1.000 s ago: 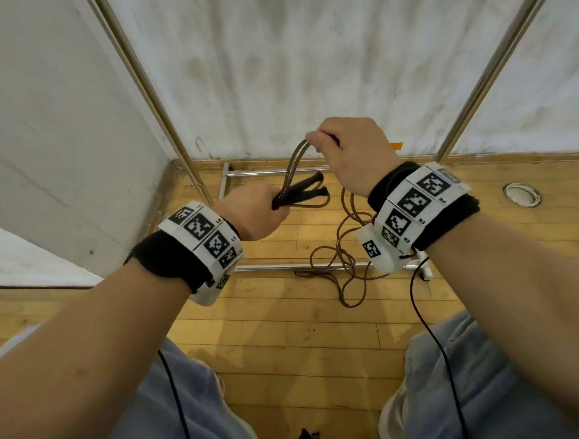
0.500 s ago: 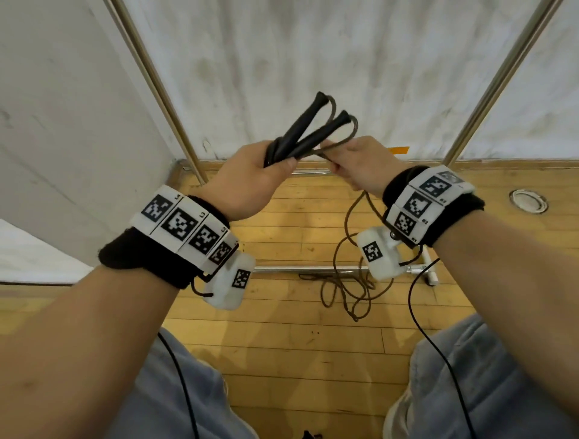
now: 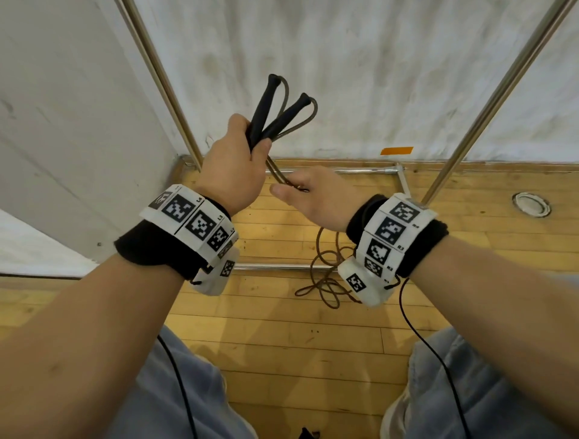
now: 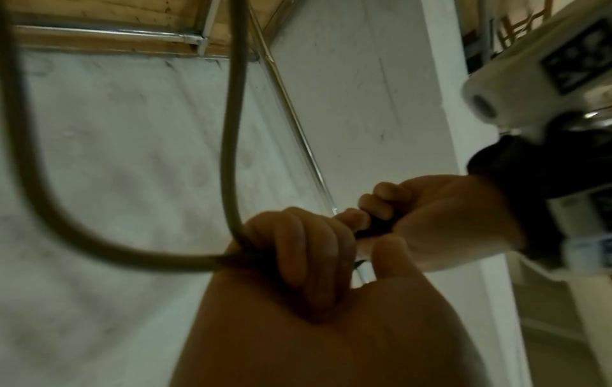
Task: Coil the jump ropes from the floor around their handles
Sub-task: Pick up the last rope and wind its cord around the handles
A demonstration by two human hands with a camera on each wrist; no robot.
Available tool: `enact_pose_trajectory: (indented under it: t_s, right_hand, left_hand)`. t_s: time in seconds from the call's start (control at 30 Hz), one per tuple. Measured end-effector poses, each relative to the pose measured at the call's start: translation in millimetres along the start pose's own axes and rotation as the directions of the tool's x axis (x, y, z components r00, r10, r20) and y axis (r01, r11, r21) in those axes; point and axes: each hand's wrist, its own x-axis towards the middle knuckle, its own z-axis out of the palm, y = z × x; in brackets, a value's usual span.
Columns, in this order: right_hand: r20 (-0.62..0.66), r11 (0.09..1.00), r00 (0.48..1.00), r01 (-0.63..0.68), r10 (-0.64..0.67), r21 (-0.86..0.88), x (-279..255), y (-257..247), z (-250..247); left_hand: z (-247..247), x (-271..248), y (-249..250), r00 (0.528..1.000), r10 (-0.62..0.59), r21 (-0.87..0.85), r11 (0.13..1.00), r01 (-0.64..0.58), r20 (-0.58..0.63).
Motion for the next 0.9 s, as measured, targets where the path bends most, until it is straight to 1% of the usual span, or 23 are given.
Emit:
enact_pose_trajectory:
  t_s: [0.07, 0.17, 0.23, 0.33, 0.47, 0.53, 0.63, 0.67, 0.77, 0.9]
  right_hand:
    - [0.02, 1.0, 1.0, -0.005, 0.005, -0.015, -1, -3, 3]
    - [0.038, 0.999, 0.998, -0.052, 0.052, 0.001, -3, -7, 6]
    - [0.007, 0.996, 0.997, -0.072, 0.072, 0.057, -4, -10, 3]
    - [-0.065, 0.996, 0.997, -0.038, 0.044, 0.081, -4, -14, -5]
    - [-0.09, 0.995, 0.996, -0.016, 0.025, 0.103, -7, -15, -6]
    - [-0.114, 0.992, 0.993, -0.015, 0.03, 0.128, -7, -13, -7]
    - [-0.174, 0.979, 0.984, -0.013, 0.049, 0.203, -7, -9, -12]
    - [-0.176, 0.976, 0.983, -0.018, 0.057, 0.218, -8, -7, -14]
    - [-0.162, 0.975, 0.983, -0.051, 0.087, 0.214, -9, -2, -17]
    - [-0.164, 0.943, 0.969, -0.129, 0.186, 0.305, -5, 4, -20]
  left_hand:
    - [4, 2, -4, 1.0, -0.001, 0.059, 0.998, 0.001, 0.004]
    - [10, 4, -9, 0.998, -0.037, 0.135, 0.99, 0.029, 0.055]
    - [14, 4, -12, 0.997, -0.037, 0.157, 0.987, 0.026, 0.067]
    - [16, 4, -14, 0.997, -0.028, 0.159, 0.987, 0.017, 0.069]
    - [20, 5, -16, 0.993, -0.064, 0.144, 0.988, 0.048, 0.104]
    - [21, 6, -14, 0.994, -0.059, 0.126, 0.991, 0.047, 0.087]
    - [20, 6, -13, 0.999, -0.038, 0.084, 0.996, 0.036, 0.025]
    - [20, 4, -12, 0.999, -0.032, 0.081, 0.996, 0.029, 0.033]
    - [25, -7, -10, 0.99, 0.005, 0.104, 0.994, -0.02, 0.138]
    - [32, -14, -9, 0.95, 0.001, 0.149, 0.988, -0.05, 0.312]
